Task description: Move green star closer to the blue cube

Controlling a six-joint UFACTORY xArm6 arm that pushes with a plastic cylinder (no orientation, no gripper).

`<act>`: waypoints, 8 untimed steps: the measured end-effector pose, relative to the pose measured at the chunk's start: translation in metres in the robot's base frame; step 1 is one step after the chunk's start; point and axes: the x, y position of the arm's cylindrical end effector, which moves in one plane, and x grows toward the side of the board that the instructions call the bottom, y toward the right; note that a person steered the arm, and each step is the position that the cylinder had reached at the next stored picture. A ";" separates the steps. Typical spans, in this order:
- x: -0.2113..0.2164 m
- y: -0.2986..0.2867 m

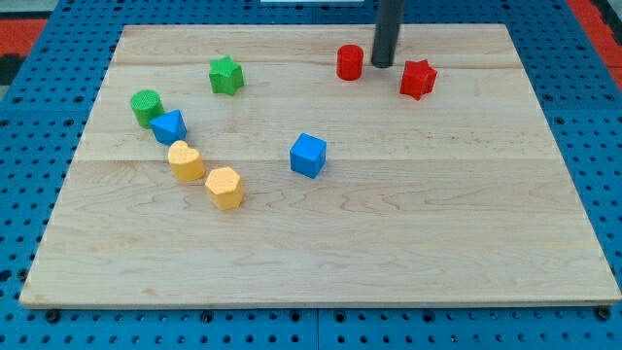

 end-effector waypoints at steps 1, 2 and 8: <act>0.000 -0.063; -0.023 -0.082; -0.026 -0.222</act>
